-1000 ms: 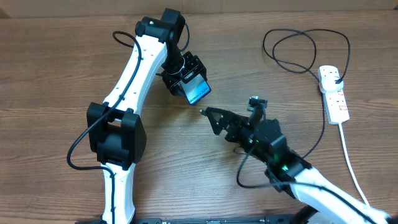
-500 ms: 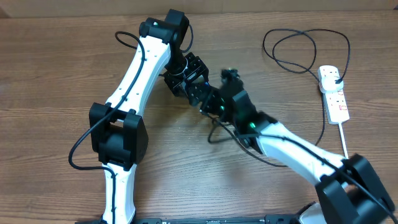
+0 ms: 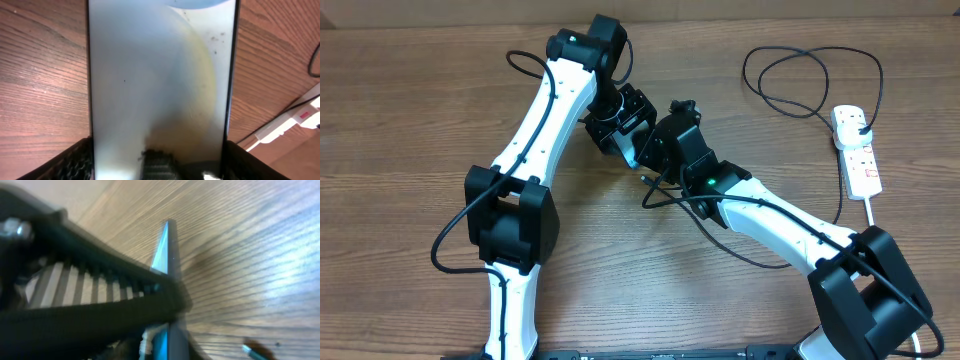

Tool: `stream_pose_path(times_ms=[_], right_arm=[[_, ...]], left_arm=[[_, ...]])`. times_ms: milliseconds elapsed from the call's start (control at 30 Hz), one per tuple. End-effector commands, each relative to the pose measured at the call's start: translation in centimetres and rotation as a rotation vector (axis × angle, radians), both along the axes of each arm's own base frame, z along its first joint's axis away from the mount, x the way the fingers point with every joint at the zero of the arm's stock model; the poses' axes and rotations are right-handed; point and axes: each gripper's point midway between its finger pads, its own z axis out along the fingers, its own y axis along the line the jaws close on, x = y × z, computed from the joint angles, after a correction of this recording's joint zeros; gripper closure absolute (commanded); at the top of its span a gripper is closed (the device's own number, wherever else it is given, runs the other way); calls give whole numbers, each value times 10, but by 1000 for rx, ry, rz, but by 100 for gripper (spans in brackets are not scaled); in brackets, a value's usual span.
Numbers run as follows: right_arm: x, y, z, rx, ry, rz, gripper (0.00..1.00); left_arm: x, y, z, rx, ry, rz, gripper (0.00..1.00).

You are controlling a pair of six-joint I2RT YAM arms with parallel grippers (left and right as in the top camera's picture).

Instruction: Plug charger to phone and switch on socket

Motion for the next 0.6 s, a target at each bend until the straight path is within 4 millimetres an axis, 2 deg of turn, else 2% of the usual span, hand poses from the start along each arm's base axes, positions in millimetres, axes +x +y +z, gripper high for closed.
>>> stream_pose_path(times_ms=[0,33,67,100,200,300,367,467,567], right_arm=[[5,6,13,30,-20,-6,96],[3,7,12,30,-10,3,96],[0,6,8,27,11,11,96],[-2,5,7,25,23,15,96],[-6,-9,2,4,72,5,96],[-6,-34,10,-31,84,-19,96],[-6,-54,23,-52,75,-36,96],[-9,-82,49,-32,61,-66,96],[-10,-101,84,37,13,-80,96]], left_arm=[[1,-1,18,-17,-38,1,96],[2,0,18,-16,-44,-7,87],[4,5,18,-13,-59,-27,27],[6,9,18,-14,-69,-41,0],[12,33,24,-24,-94,-68,0],[17,60,42,-39,-158,-100,1],[16,81,56,-24,-210,-129,0],[2,118,76,49,-241,-139,0],[-11,132,95,51,-304,-147,0]])
